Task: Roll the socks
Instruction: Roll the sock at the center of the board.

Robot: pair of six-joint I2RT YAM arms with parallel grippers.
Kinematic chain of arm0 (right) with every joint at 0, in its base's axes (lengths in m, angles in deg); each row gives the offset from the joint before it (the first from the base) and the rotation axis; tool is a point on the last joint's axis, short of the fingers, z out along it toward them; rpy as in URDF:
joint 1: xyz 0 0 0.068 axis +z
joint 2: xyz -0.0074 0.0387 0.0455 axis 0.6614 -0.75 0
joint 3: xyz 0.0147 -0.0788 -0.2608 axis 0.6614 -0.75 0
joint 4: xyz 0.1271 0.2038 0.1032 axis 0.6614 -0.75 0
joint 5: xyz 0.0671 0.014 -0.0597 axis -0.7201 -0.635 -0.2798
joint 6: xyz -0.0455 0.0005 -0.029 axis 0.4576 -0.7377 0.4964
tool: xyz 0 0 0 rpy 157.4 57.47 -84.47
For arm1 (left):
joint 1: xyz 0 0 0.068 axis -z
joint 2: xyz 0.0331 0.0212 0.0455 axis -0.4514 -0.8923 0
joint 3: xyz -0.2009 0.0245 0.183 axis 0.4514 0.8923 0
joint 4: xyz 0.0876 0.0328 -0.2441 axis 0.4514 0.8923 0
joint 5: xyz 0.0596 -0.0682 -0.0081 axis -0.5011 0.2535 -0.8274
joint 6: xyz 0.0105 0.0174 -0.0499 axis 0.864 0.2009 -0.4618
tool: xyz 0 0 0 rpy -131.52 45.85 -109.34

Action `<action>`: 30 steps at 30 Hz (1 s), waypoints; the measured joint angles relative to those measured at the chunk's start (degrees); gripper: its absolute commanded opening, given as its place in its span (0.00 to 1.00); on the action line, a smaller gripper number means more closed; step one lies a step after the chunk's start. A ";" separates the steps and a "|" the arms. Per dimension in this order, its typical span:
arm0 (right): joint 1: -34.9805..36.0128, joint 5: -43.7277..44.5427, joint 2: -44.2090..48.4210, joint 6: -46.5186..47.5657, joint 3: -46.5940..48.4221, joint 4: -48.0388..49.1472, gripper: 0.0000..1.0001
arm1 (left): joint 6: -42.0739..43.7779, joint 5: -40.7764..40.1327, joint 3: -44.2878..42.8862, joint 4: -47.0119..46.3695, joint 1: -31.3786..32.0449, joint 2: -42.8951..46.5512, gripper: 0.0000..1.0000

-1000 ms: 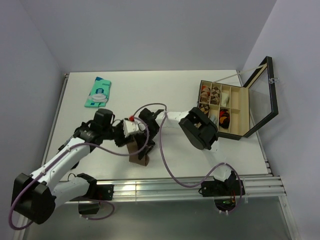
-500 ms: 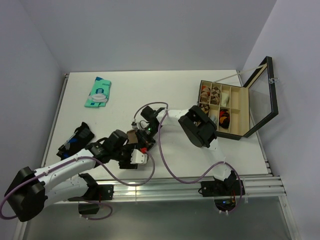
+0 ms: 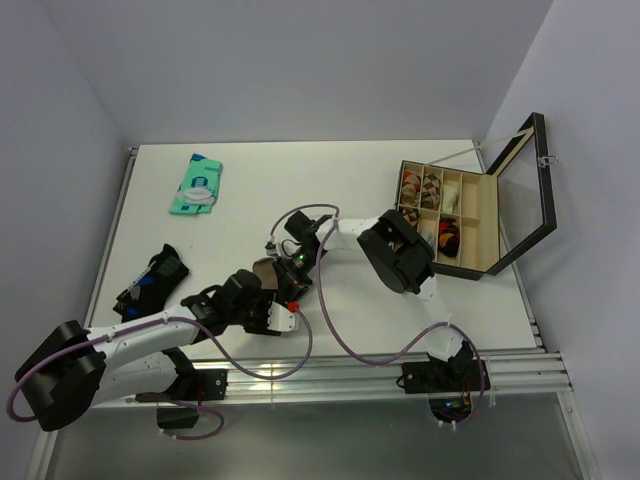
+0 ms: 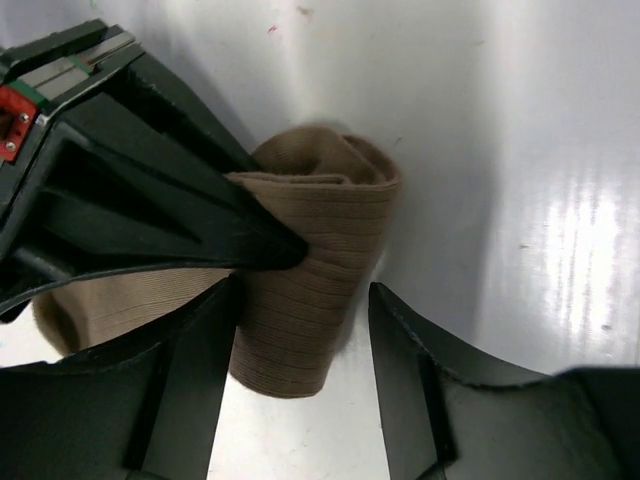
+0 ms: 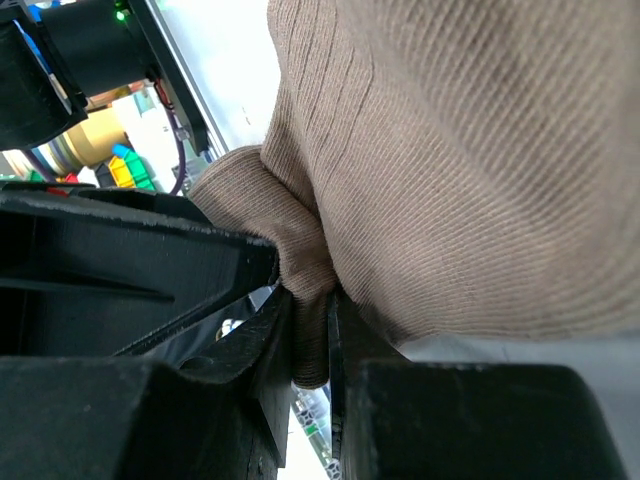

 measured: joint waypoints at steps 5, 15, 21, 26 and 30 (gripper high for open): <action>-0.46 -1.03 0.00 -0.24 -0.98 1.31 0.07 | 1.03 -2.12 1.11 -3.23 0.17 -0.68 0.53; -2.10 -0.72 4.09 -3.58 -7.85 8.09 0.28 | 3.39 -2.34 1.46 -7.93 1.20 -4.13 0.00; -2.36 8.13 14.49 -7.67 -16.70 14.16 0.41 | 3.50 2.25 -1.18 -4.24 1.09 -4.26 0.00; -6.14 19.17 29.00 -12.33 -26.01 20.35 0.45 | 3.41 10.08 -5.77 4.11 -0.85 -7.26 0.00; -9.11 28.94 41.09 -15.78 -32.65 24.55 0.47 | 3.91 15.98 -10.34 9.73 -4.55 -11.34 0.00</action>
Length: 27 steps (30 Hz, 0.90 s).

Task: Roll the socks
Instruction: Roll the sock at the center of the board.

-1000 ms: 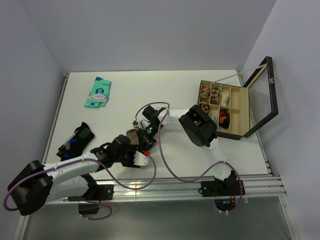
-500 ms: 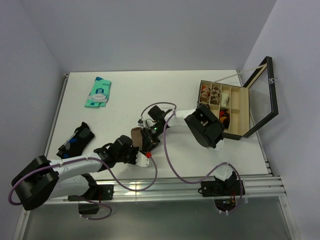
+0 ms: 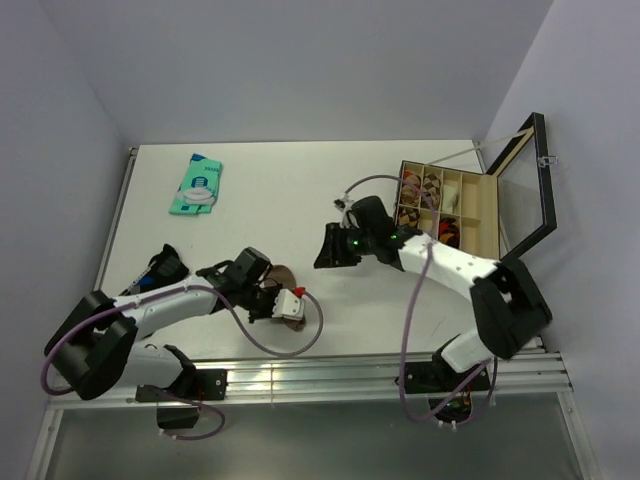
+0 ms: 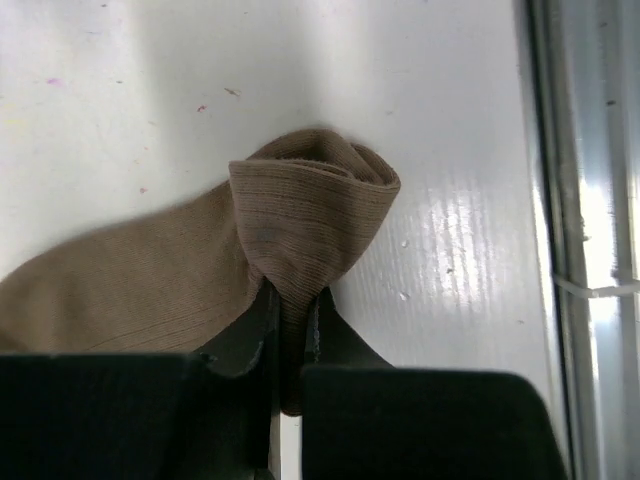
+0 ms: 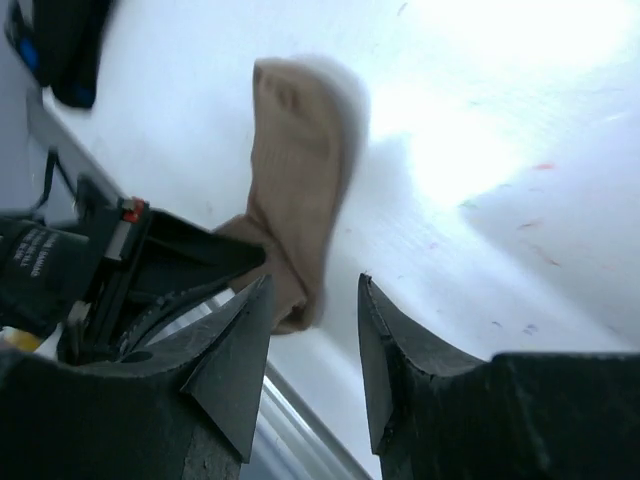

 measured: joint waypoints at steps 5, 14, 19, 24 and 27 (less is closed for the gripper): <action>-0.59 10.95 16.09 -2.25 -9.29 4.02 0.48 | 2.82 8.74 -8.52 10.03 -6.51 -8.94 0.00; 12.39 29.75 33.11 2.49 -17.46 6.62 0.50 | 15.23 23.06 -33.79 40.50 -15.65 -36.81 0.00; 25.11 37.51 33.16 8.31 -18.84 8.59 0.52 | 19.39 26.47 -42.58 53.31 -17.20 -47.19 0.00; 33.66 41.90 25.44 14.03 -17.03 10.10 0.53 | 19.08 27.43 -45.75 59.47 -17.27 -52.11 0.00; 37.73 45.51 16.28 17.44 -12.52 9.49 0.54 | 18.47 27.65 -46.23 61.70 -17.29 -53.83 0.00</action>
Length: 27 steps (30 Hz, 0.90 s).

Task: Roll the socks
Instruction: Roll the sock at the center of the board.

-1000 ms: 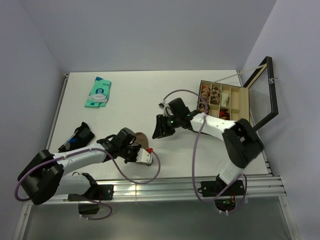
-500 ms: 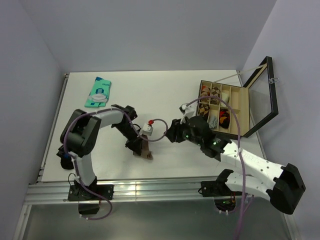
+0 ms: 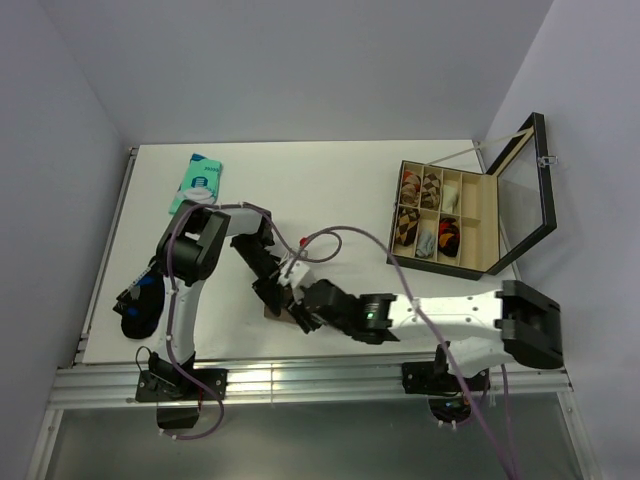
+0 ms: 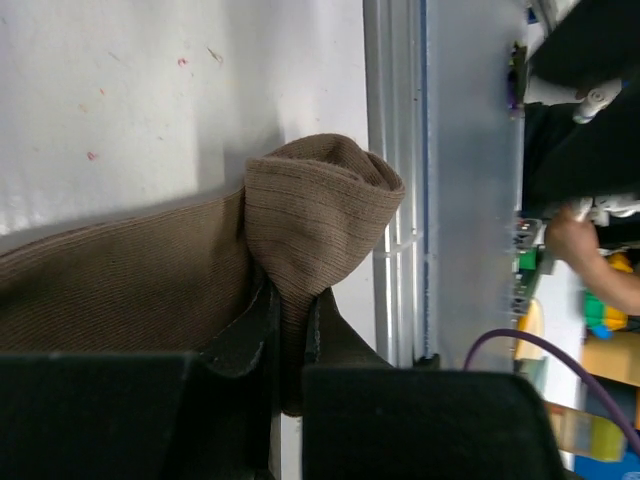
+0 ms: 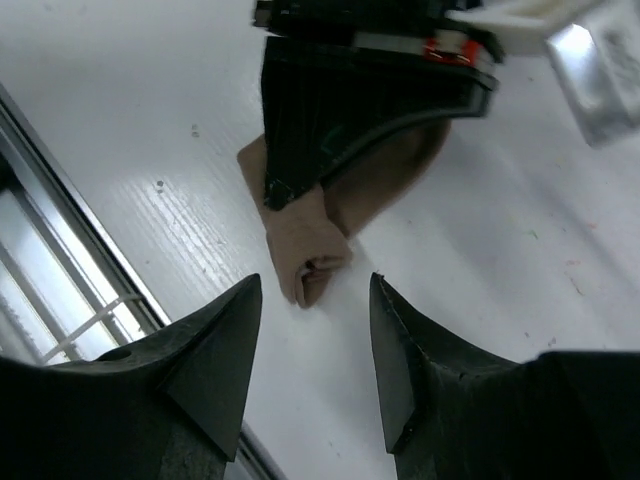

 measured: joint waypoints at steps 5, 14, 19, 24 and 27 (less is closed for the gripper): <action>6.21 6.03 -12.85 5.11 6.49 0.04 0.56 | -1.07 -0.07 -0.02 1.51 0.00 -1.03 0.00; 9.57 13.18 -23.56 10.25 11.37 0.00 0.56 | -2.25 -0.44 -0.46 1.60 0.02 -1.20 0.01; 9.68 15.34 -26.88 11.23 12.24 0.04 0.57 | -2.27 -0.59 -0.55 1.64 0.00 -1.20 0.00; 9.68 17.09 -29.68 12.59 12.46 0.81 0.58 | -2.29 -0.61 -0.55 1.62 0.02 -1.20 0.04; 9.68 17.84 -30.77 13.57 12.96 1.38 0.56 | -2.29 -0.68 -0.55 1.62 0.02 -1.20 0.08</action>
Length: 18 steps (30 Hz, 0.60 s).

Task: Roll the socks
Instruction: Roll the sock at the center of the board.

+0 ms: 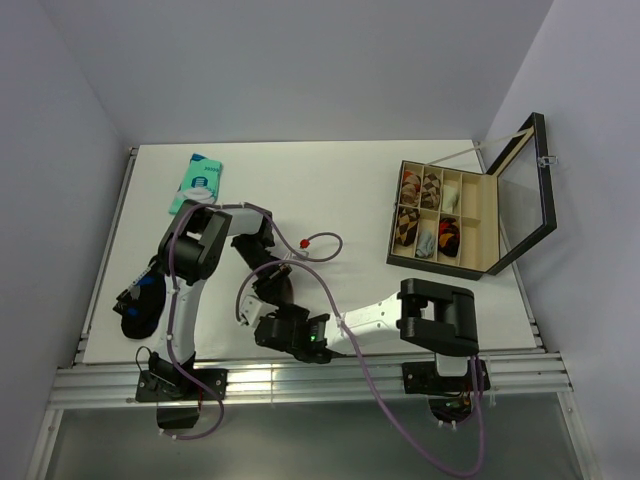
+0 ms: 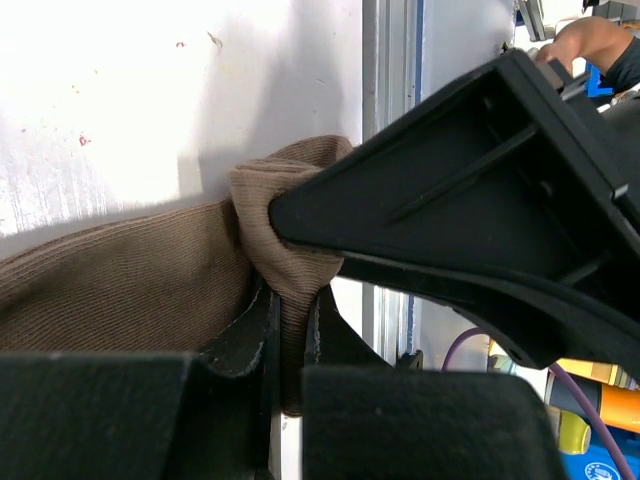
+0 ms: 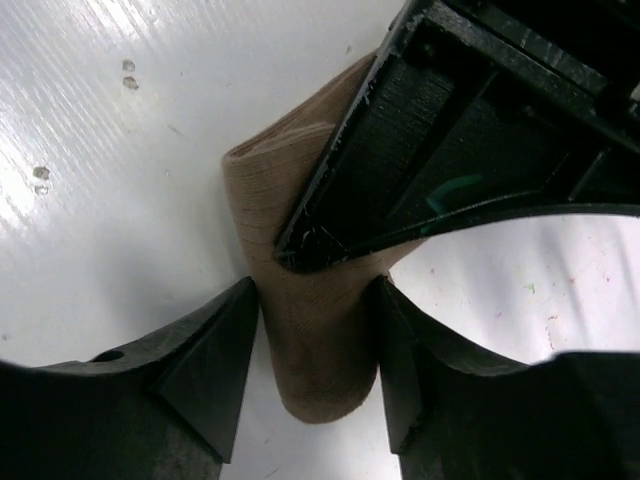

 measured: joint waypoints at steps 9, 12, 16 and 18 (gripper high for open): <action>-0.26 0.13 -2.23 2.93 2.21 -0.79 0.00 | 0.02 -1.68 0.00 0.04 -0.11 0.44 0.24; -0.52 -0.22 -2.23 2.97 2.40 -1.05 0.00 | -0.37 -2.36 -0.04 -0.55 -0.04 1.29 0.29; -1.38 -0.11 -2.12 2.49 2.29 -0.83 0.00 | -2.64 -3.65 -0.46 -2.58 0.09 3.50 0.35; -2.01 -0.07 -1.44 1.84 1.44 -0.46 0.00 | -3.52 -4.33 -0.90 -3.98 0.22 5.05 0.36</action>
